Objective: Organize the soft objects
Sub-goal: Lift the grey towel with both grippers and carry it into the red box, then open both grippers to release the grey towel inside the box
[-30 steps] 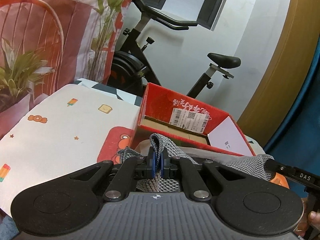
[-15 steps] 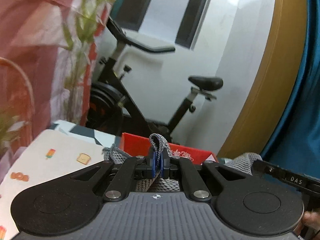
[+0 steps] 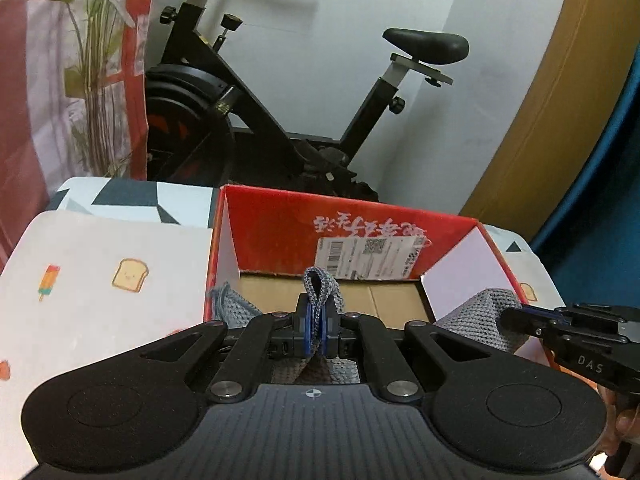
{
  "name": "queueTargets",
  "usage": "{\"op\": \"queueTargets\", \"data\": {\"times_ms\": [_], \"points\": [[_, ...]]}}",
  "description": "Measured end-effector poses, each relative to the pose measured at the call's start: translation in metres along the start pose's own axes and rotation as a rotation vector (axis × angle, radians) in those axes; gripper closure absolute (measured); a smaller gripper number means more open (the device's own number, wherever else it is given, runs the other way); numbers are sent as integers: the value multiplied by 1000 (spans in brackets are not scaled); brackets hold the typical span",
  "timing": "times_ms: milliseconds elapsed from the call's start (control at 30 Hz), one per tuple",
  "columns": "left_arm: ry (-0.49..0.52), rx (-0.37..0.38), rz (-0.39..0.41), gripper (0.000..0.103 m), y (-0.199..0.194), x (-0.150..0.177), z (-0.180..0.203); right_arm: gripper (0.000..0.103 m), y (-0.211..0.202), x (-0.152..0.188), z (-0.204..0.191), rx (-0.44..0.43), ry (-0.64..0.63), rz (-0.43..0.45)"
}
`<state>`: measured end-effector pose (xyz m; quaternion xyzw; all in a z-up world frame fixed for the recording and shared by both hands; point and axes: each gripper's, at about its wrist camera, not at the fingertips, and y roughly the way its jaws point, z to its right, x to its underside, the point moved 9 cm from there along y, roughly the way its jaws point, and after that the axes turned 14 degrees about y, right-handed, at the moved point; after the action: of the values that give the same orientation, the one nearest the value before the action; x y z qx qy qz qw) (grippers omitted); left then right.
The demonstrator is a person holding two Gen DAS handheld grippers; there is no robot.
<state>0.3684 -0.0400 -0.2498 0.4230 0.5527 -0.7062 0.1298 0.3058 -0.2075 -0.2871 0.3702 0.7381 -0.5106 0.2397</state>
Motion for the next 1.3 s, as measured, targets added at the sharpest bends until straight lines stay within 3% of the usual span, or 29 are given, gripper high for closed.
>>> {"op": "queueTargets", "data": {"times_ms": [200,300,500,733,833,967,1133,1300], "points": [[-11,37,-13,97,22,-6,-17,98,10,-7,10,36,-23,-9],[20,82,-65,97,31,0,-9,98,18,1,12,42,-55,-70],[113,97,-123,97,43,12,5,98,40,20,2,64,-115,-168],[120,108,-162,96,50,20,5,97,56,31,0,75,-85,-253],[116,110,-142,89,48,17,3,93,60,32,2,76,-63,-270],[124,112,-106,53,42,10,4,82,57,25,5,73,-31,-234],[139,121,-28,49,27,-3,7,76,44,9,6,71,3,-172],[147,98,9,17,12,-10,10,41,22,2,-5,49,-16,-119]]}}
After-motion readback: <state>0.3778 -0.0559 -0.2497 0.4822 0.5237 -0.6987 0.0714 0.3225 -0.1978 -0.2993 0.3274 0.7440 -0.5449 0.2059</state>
